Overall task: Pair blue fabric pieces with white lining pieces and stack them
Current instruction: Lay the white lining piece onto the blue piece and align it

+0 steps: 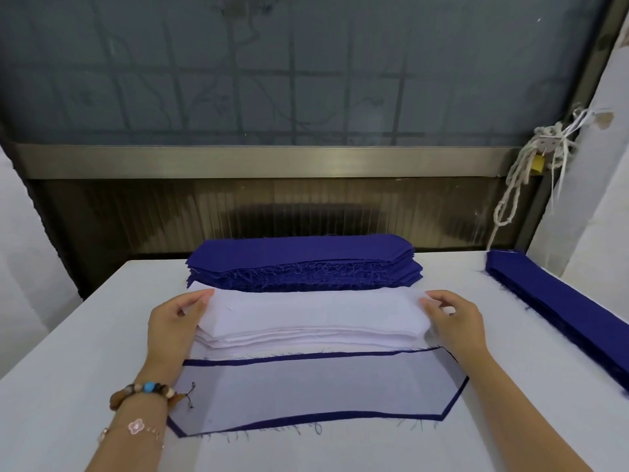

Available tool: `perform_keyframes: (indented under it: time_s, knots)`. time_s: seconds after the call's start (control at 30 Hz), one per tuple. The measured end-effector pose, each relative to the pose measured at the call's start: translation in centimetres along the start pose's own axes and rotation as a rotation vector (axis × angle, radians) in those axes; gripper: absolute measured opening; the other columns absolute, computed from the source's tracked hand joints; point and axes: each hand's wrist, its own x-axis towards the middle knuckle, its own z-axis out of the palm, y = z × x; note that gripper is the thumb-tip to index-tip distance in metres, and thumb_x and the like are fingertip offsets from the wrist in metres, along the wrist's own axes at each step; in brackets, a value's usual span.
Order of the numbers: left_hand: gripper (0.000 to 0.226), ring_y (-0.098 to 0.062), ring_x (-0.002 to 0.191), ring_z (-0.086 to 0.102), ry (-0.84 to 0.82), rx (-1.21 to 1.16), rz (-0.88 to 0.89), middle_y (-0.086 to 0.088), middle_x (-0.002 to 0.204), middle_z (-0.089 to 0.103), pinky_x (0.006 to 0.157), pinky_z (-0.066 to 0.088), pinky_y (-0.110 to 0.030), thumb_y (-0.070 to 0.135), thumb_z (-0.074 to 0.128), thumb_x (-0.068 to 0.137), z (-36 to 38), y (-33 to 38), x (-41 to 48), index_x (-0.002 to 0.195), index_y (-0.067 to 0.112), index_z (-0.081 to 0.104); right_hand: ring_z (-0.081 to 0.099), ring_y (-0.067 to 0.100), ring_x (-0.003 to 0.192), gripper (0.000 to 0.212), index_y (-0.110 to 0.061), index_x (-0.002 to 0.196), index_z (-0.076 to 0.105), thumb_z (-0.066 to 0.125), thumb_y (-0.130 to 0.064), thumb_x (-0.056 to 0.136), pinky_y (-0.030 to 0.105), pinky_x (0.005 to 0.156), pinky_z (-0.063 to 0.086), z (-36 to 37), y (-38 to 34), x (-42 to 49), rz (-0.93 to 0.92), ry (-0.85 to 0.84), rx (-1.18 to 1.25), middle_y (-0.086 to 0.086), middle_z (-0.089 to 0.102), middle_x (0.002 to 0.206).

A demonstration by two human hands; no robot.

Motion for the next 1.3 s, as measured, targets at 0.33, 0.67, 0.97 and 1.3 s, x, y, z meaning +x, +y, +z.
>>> perform_keyframes:
  time_s: [0.33,0.67,0.97,1.3]
  knots:
    - [0.015,-0.01,0.099,0.054,0.017,0.049,0.011,0.006,0.102,0.066,0.094,0.041,-0.026,0.016,0.066,0.089,-0.8,1.5,0.1,0.102,0.02,0.074,0.059,0.013,0.071,0.006,-0.023,0.097,0.056,0.061,-0.023,0.094,0.023,0.068,0.045,-0.8,-1.4,-0.4,0.043,-0.004,0.199,-0.005,0.064,0.086]
    - [0.006,-0.009,0.089,0.058,0.036,-0.09,-0.064,0.015,0.09,0.067,0.072,0.044,-0.02,0.03,0.072,0.081,-1.4,2.1,-0.1,0.086,0.027,0.072,0.047,0.011,0.055,0.018,-0.014,0.097,0.064,0.05,-0.026,0.099,0.024,0.055,0.045,-2.5,-1.9,0.0,0.276,-0.162,0.435,0.003,0.056,0.063]
    - [0.038,-0.012,0.111,0.056,-0.416,-0.077,-0.355,0.007,0.11,0.066,0.085,0.047,-0.028,0.035,0.083,0.058,-5.7,0.7,2.6,0.096,0.037,0.076,0.036,0.005,0.046,0.01,-0.008,0.104,0.055,0.047,-0.009,0.098,0.015,0.041,0.033,-5.4,-2.1,0.1,0.465,-0.535,0.535,-0.001,0.047,0.058]
    - [0.032,-0.03,0.086,0.071,-0.595,0.277,-0.468,-0.01,0.086,0.076,0.078,0.058,-0.041,0.024,0.085,0.067,-6.9,-0.1,2.1,0.092,0.009,0.075,0.042,0.013,0.052,0.017,-0.015,0.081,0.06,0.049,-0.011,0.095,0.021,0.043,0.025,-6.3,-2.3,-0.7,0.392,-0.928,0.018,0.008,0.052,0.065]
